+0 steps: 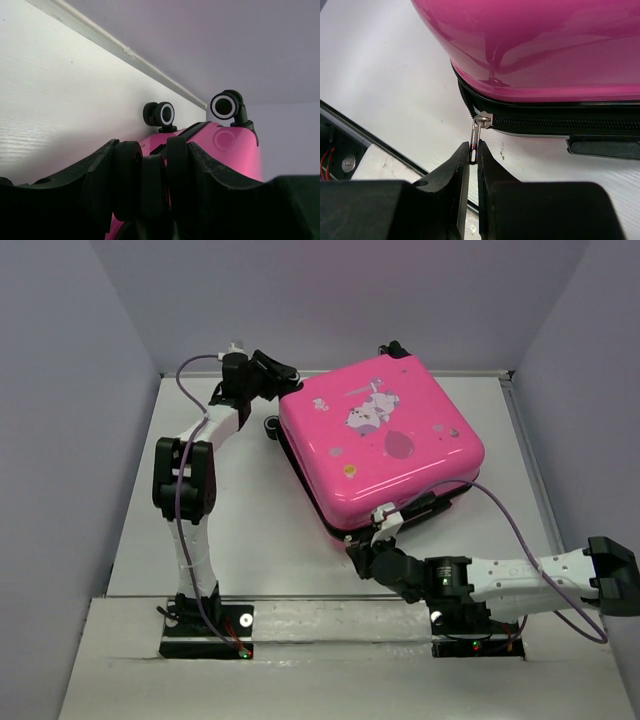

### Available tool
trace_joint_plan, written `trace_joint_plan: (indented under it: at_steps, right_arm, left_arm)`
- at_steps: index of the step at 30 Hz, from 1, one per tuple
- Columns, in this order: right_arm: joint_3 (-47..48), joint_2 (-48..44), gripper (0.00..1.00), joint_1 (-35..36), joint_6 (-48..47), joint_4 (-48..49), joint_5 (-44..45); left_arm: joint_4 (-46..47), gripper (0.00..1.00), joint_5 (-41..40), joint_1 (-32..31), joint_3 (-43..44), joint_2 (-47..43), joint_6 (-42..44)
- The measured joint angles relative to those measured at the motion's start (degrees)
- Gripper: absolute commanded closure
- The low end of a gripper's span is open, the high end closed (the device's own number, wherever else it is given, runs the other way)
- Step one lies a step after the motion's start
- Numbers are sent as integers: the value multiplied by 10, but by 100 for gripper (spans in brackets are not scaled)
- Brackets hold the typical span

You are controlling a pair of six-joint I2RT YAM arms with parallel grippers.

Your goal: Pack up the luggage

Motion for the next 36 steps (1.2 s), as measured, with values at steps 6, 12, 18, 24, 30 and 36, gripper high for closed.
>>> trace_joint_plan:
  at_steps: [6, 12, 18, 24, 30, 36]
  right_arm:
    - [0, 7, 93, 2, 9, -5, 0]
    - [0, -30, 93, -56, -29, -20, -80]
    - [31, -112, 93, -172, -108, -129, -221]
    - [64, -134, 93, -226, -158, -251, -260]
    - [-9, -210, 93, -230, -108, -208, -259]
    - [-4, -241, 93, -231, -80, -248, -187]
  left_arm:
    - [69, 94, -21, 16, -103, -69, -12]
    - [5, 94, -37, 40, -163, -214, 40]
    - [15, 94, -116, 57, -345, -427, 65]
    - [33, 94, -209, 88, -581, -610, 13]
    - [61, 73, -263, 89, -688, -714, -18]
    - [5, 94, -249, 85, -670, -749, -23]
